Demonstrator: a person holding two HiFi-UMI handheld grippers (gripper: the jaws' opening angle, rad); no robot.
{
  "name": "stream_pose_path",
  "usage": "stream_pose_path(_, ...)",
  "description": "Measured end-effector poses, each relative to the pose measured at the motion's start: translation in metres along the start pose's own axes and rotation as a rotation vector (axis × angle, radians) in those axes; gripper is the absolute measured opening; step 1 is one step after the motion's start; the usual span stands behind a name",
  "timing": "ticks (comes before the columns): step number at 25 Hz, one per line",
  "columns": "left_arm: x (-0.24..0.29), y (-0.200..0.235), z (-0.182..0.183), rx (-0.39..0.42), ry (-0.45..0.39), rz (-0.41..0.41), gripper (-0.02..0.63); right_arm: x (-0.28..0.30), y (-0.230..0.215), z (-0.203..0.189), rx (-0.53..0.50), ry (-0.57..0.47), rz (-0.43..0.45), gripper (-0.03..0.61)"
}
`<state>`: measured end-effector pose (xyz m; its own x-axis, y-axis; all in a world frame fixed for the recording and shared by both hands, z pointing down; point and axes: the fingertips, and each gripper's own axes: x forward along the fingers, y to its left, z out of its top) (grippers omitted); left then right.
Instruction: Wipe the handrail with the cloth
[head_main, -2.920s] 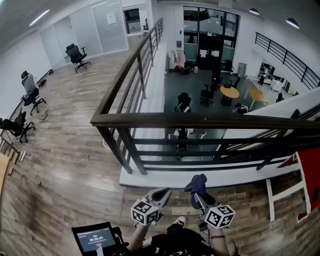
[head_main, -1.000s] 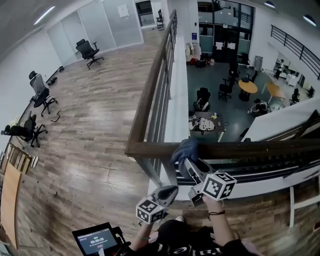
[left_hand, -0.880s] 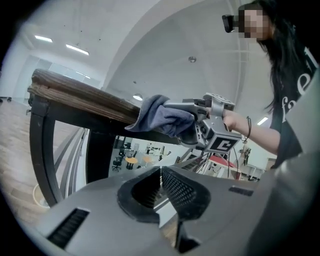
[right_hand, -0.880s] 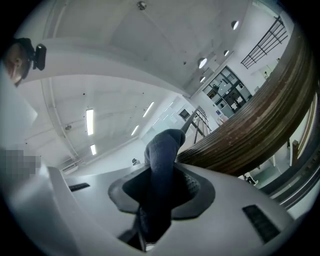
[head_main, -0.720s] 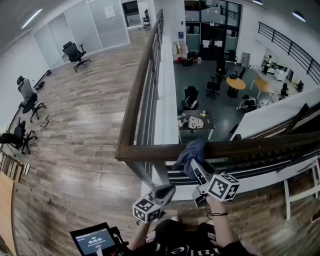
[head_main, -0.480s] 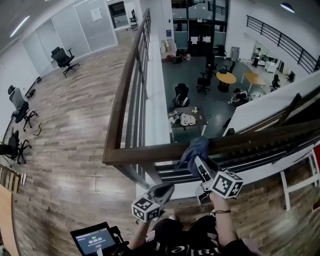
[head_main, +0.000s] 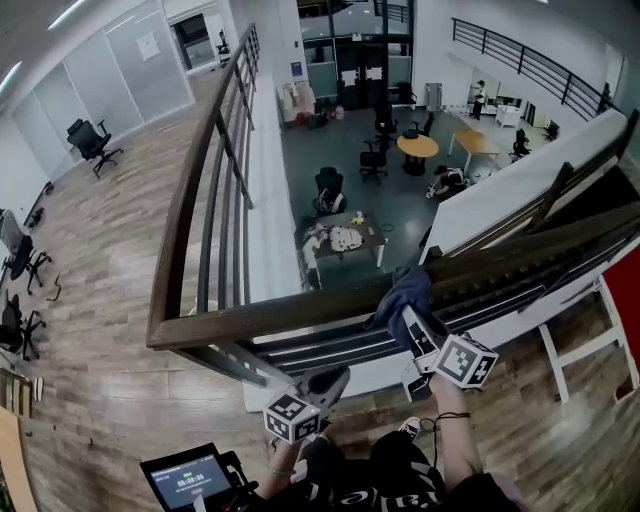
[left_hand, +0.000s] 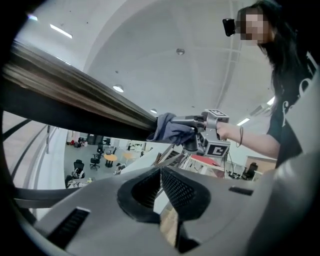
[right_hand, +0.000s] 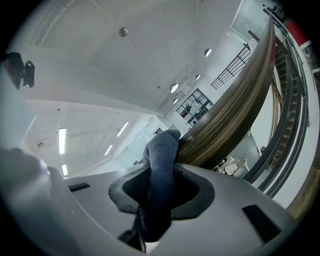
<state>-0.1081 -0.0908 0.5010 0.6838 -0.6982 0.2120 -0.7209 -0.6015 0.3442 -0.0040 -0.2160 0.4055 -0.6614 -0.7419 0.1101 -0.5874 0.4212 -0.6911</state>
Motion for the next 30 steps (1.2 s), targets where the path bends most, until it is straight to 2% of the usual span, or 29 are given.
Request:
stream_pose_path(3,0.050,-0.029,-0.002,0.005,0.023,-0.038,0.000,-0.023,-0.048,0.039,0.005,-0.021,-0.035,0.092)
stream_pose_path(6,0.075,-0.042,-0.005,0.013,0.038,-0.067,0.000,-0.037,-0.077,0.060,0.006,-0.040,-0.062,0.092)
stream_pose_path(10,0.111,-0.066,0.011,0.015,0.041,-0.088,0.000,-0.066,-0.114,0.108,-0.002,-0.064,-0.111,0.092)
stream_pose_path(17,0.214,-0.102,-0.002,0.018,0.063,-0.102,0.000,-0.118,-0.250,0.191,-0.031,-0.078,-0.212,0.092)
stream_pose_path(24,0.263,-0.130,-0.004,0.009,0.080,-0.104,0.000,-0.175,-0.359,0.282,-0.034,-0.130,-0.314,0.092)
stream_pose_path(30,0.263,-0.133,-0.009,-0.004,0.112,-0.057,0.000,-0.219,-0.430,0.357,-0.104,-0.134,-0.423,0.092)
